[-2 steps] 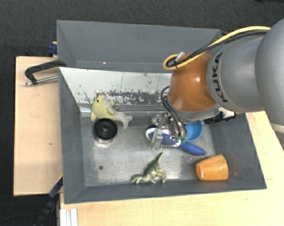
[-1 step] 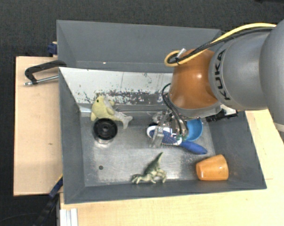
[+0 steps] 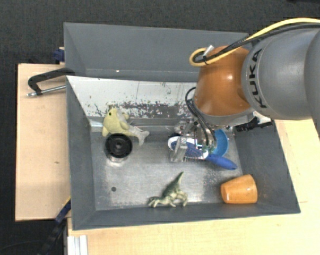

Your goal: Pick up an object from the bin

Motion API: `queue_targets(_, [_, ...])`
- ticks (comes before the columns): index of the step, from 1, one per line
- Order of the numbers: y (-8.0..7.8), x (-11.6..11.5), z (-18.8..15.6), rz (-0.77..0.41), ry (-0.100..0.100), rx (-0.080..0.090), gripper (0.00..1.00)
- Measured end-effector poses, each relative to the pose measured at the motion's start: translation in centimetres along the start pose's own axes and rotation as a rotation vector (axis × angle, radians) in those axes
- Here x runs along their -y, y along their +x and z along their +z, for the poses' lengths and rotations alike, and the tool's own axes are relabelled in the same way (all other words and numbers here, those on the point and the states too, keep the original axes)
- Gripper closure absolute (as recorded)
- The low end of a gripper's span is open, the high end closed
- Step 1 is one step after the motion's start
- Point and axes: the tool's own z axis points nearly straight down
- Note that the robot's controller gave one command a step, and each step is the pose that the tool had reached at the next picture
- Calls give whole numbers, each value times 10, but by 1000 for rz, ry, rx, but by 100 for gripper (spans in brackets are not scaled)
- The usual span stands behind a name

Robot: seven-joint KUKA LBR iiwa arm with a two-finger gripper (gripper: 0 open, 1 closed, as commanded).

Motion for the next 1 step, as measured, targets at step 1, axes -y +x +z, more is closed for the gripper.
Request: queue_targets(1, [-1, -1, -6, 0, 0, -2, 100])
